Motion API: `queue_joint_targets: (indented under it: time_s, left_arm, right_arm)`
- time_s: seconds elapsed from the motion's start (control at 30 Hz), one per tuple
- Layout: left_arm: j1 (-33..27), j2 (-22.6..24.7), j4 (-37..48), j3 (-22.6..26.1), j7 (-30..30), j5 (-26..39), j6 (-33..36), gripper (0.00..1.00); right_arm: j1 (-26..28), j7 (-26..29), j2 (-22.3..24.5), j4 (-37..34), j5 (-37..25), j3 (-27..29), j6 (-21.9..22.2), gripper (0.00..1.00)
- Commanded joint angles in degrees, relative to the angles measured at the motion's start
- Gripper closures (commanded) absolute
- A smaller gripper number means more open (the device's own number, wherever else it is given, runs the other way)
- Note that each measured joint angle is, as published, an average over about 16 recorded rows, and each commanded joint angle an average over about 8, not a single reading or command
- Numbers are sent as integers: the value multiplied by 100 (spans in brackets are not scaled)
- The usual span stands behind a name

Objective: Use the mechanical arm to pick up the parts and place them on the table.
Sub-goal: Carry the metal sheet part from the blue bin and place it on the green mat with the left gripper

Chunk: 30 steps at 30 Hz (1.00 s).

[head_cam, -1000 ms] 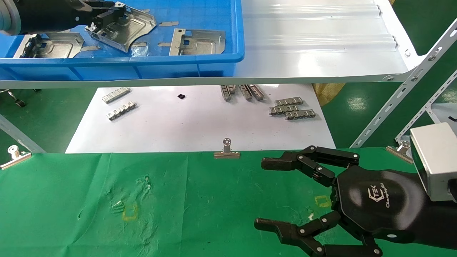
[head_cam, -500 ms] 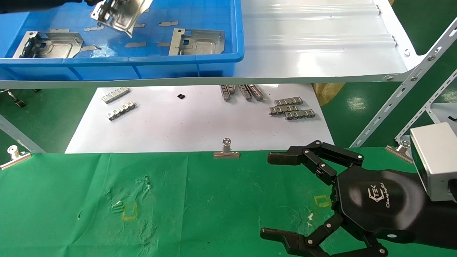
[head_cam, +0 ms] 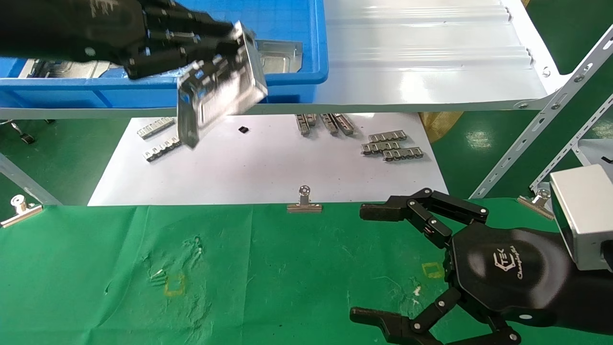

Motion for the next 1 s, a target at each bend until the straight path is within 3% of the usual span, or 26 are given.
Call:
queue_joint_targets:
  time_s: [0.03,0.33,0.47,0.6,0.73,0.9,1.0]
  left_arm:
    - [42,-15,-108,26,113,-17,241,100]
    - [1059,-1239,-2857,993,-412,-1663,222,100]
    - [1300,-1700,-3487,1471,-537,-2073,170,100]
    - [1456,-1856,-3579,1987,-210,-1897,133,100]
    - [1697,-1827,-3283,2426,558,-1481,3,100]
    - [2050,-1717,-2646,2621,1521,-1165,-290,100]
    - [2200,-1642,-2396,2675,1810,-1059,-412,100]
  right_arm:
    - [0,0,0,0,0,0,0,0]
    - [0,-1,1,0,1,-1,1,0]
    - [0,-1,1,0,1,-2,1,0]
    - [1,-1,1,0,2,-2,1,0]
    - [1,-1,1,0,2,-3,1,0]
    - [1,-2,1,0,2,-4,1,0]
    - [1,-2,2,0,3,-4,2,0]
